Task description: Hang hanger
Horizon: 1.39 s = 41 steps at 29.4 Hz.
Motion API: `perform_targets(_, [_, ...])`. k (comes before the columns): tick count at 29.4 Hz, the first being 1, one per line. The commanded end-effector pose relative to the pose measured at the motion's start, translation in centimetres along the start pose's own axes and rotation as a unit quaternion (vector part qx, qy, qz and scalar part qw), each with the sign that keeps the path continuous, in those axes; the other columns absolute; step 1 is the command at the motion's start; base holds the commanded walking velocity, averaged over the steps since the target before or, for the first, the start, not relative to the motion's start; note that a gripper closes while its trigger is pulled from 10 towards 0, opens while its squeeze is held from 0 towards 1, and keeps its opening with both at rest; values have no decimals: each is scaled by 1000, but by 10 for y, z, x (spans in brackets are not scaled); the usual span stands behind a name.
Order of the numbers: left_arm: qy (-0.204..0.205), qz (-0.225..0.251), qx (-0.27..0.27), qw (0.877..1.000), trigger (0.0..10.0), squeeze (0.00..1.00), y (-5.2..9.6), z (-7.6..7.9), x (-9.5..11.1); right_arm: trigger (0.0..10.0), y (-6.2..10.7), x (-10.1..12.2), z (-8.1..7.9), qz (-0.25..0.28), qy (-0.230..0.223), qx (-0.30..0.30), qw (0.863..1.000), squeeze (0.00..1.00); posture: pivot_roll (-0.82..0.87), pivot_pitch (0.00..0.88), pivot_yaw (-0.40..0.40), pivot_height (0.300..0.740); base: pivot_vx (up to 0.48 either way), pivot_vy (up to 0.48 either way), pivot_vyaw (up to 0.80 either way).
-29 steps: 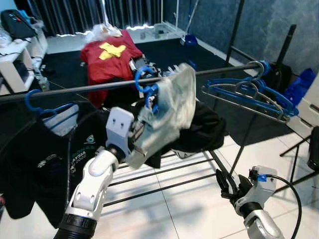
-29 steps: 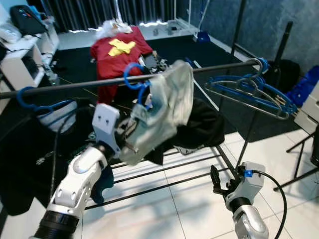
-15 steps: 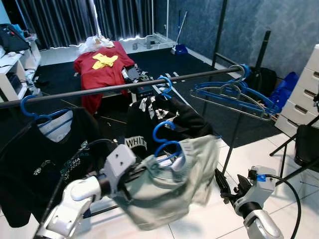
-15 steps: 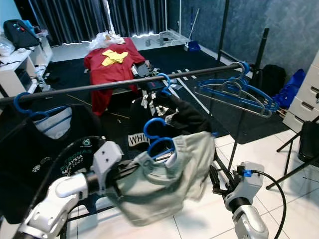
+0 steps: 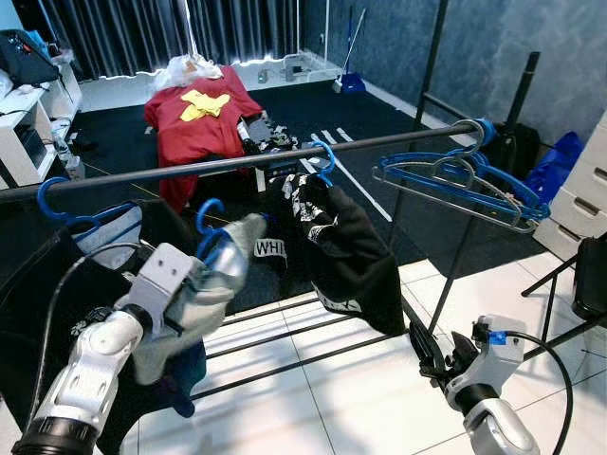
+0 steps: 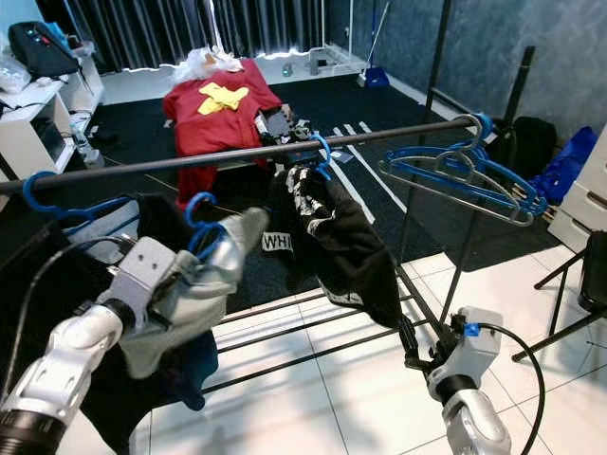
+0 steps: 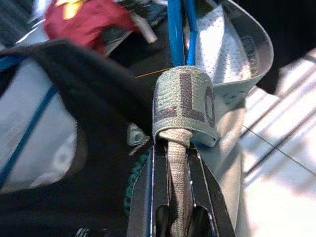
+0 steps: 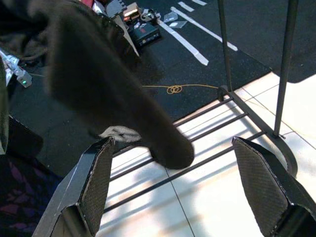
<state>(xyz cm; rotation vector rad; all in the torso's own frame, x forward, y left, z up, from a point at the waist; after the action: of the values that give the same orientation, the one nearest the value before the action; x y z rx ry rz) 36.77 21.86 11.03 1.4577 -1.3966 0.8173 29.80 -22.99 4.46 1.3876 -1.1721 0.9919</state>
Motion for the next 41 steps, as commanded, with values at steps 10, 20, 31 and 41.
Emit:
perform_targets(10, [141, 66, 55, 986, 10000, 0, -26, 17, 55, 10000, -1, -4, 1, -7, -6, -4, 1000, 0, -96, 0, 13, 740, 0, 0, 0])
perform_targets(20, [145, 13, 110, 983, 10000, 0, -42, 18, 49, 10000, 0, -5, 0, -8, -7, -9, 1000, 0, -112, 0, 26, 740, 0, 0, 0])
perform_targets(31, [162, -61, 223, 959, 10000, 0, -38, -17, 18, 10000, -1, -6, 0, -10, -4, -11, 1000, 0, -117, 0, 29, 740, 0, 0, 0])
perform_targets(41, [187, -37, 125, 974, 10000, 1000, -32, -2, 2, 10000, 0, -6, 1, -11, -6, -14, 1000, 0, -122, 0, 36, 740, 0, 0, 0])
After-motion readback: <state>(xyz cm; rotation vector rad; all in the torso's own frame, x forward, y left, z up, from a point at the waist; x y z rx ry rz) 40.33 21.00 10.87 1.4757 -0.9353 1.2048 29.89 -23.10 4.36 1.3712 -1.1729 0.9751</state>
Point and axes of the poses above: a point about 5 cm out from each wrist's last joint towards the gripper, its own y axis pointing back from the gripper into the wrist, its own x axis along the axis of the wrist's last joint, z = x × y, the point moved 6 cm from there along -y, pointing out of the wrist towards the gripper, and after that the axes turned 7 degrees about y, right-handed, at the moved point
